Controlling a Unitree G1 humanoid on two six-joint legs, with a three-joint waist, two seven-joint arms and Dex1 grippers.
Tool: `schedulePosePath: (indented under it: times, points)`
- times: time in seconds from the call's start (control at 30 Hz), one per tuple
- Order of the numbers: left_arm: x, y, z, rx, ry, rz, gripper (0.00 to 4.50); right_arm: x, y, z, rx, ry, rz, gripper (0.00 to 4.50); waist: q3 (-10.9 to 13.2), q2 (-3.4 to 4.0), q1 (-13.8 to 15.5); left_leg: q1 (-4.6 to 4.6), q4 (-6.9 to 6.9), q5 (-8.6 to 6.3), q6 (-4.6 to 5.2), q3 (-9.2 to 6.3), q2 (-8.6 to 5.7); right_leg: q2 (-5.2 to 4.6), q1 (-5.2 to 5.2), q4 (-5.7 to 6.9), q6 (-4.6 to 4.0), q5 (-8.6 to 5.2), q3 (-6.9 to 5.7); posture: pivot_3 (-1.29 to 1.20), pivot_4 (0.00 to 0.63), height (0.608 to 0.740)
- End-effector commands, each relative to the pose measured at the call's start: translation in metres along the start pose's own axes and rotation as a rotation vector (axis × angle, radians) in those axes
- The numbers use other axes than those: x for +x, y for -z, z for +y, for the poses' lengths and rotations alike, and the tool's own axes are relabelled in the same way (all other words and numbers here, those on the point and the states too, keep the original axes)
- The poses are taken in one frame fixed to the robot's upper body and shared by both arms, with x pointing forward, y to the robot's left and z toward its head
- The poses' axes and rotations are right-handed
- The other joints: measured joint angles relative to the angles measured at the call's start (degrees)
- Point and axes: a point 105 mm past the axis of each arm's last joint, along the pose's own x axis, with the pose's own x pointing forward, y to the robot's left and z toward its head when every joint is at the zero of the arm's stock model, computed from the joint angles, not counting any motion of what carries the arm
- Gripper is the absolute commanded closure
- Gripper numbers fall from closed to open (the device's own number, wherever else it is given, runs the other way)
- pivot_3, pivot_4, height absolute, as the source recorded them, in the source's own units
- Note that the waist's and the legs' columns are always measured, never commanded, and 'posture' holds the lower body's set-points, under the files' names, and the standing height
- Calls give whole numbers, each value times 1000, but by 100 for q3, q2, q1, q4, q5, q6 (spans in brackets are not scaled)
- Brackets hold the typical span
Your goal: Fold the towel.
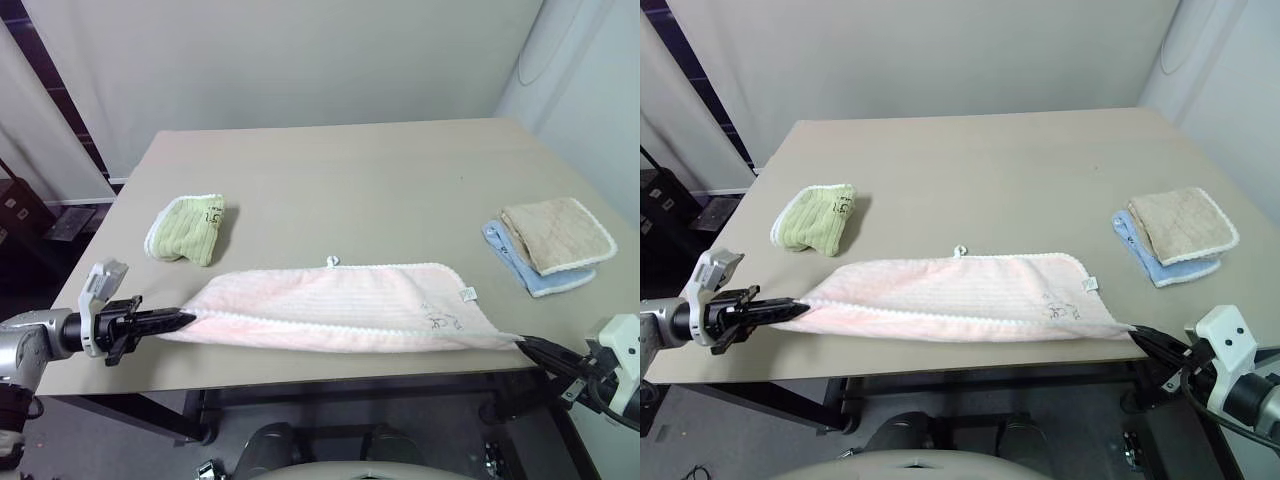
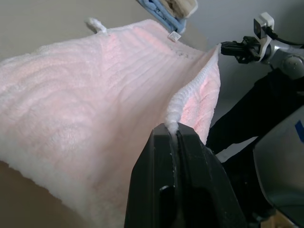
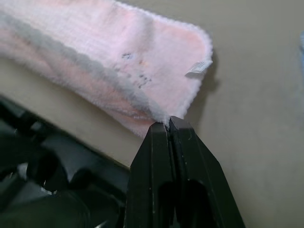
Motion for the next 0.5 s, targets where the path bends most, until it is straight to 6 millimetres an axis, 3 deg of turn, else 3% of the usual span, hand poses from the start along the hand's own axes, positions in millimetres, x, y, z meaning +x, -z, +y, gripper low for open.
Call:
schedulePosePath:
  times: [0.03, 0.1, 0.13, 0.2, 0.33, 0.5]
  points:
    - [-5, 0, -5, 17, 19, -5, 4486, -13, -2, -1, -75, -9, 38, 4500, 3, 118, -30, -2, 142, -156, -100, -259, 7, -22, 25, -5, -8, 6, -116, 0, 0, 720]
    - [-5, 9, -5, 7, 23, 6, 4486, -20, 2, 2, -97, -37, 78, 4500, -4, 130, -56, 30, 100, -223, -48, -308, 23, -25, 121, -66, 24, 8, -201, 0, 0, 720]
    - [-5, 14, -1, 9, 15, 7, 4486, -21, 2, 0, -103, -37, 81, 4500, -7, 122, -72, 38, 89, -227, -40, -308, 24, -23, 135, -93, 75, 30, -199, 0, 0, 720]
    - [-5, 17, 6, 17, -5, -8, 4486, -21, -2, -3, -115, -30, 66, 4500, -13, 108, -73, 42, 58, -227, -35, -288, 24, -22, 138, -148, 98, 74, -198, 0, 0, 720]
    - [-8, 12, 19, 25, -48, -73, 4486, -4, -19, -12, -115, -10, -20, 4500, -13, 67, -8, 48, 53, -225, -20, -262, 24, -23, 131, -151, 103, 106, -194, 0, 0, 720]
    - [-10, 15, 30, 37, -91, -110, 4486, 19, -21, -26, -89, 21, -60, 4500, -19, 43, 1, 48, 53, -226, -22, -258, 25, -21, 128, -149, 98, 109, -195, 0, 0, 720]
